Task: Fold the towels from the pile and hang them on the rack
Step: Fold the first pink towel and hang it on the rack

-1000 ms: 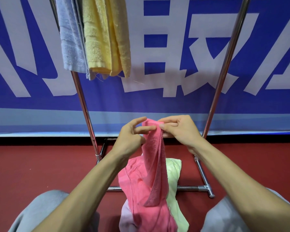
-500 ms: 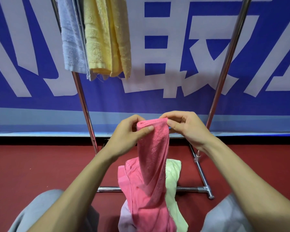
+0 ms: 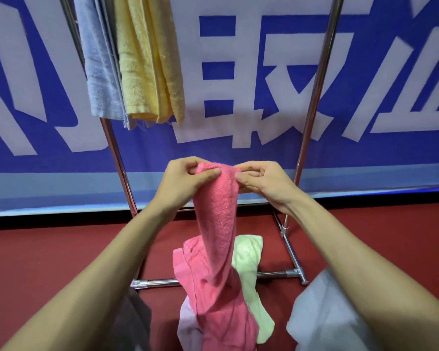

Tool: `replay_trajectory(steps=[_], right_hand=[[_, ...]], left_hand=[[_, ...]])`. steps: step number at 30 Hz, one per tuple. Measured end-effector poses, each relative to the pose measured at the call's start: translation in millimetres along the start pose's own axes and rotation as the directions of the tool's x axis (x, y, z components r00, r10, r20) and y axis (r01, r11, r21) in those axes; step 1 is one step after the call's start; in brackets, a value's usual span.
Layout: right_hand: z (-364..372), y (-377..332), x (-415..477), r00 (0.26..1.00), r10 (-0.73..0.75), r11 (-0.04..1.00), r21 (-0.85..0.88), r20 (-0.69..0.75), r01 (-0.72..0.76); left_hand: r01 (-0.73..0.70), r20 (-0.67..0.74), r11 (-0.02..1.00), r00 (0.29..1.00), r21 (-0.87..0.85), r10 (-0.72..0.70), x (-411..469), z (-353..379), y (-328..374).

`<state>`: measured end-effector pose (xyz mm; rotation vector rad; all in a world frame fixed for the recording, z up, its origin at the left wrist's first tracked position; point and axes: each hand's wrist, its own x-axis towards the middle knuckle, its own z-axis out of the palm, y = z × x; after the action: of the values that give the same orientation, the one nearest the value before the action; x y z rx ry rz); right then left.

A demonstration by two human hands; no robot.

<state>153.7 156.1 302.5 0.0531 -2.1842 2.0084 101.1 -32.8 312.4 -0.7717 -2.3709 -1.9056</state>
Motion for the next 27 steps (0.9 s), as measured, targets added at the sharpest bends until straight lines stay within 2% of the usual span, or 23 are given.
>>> replay_trajectory(steps=[4,7,11,14,18,22,23,27], right_hand=[[3,-48,8,0.985,-0.150,0.980,-0.149,-0.090,0.135],[3,-86,15,0.957,-0.265,0.925,-0.312,-0.118,0.217],[6,-131,24,0.888,-0.437,0.779,-0.553,-0.142,0.294],[11,-170,18,0.830,-0.543,0.680,-0.648,-0.131,0.343],[12,-219,15,0.756,-0.632,0.663,-0.623,-0.170,0.414],[9,-259,14,0.669,-0.704,0.672,-0.531,-0.240,0.516],[8,-263,14,0.663,-0.705,0.679,-0.509,-0.252,0.528],[6,-262,11,0.723,-0.624,0.765,-0.418,-0.296,0.490]], left_hand=[[-0.048,-0.026,0.999,0.999,-0.008,0.048,11,-10,37],[-0.112,-0.009,0.993,0.994,0.023,0.112,19,-20,69],[-0.190,-0.036,0.979,0.981,0.068,0.193,31,-33,115],[-0.250,-0.076,0.964,0.964,0.089,0.257,37,-41,151],[-0.349,-0.120,0.934,0.927,0.075,0.355,39,-52,196],[-0.474,-0.217,0.878,0.852,0.066,0.477,35,-52,232],[-0.490,-0.228,0.866,0.836,0.100,0.499,36,-51,237],[-0.478,-0.222,0.851,0.825,0.216,0.520,37,-48,248]])
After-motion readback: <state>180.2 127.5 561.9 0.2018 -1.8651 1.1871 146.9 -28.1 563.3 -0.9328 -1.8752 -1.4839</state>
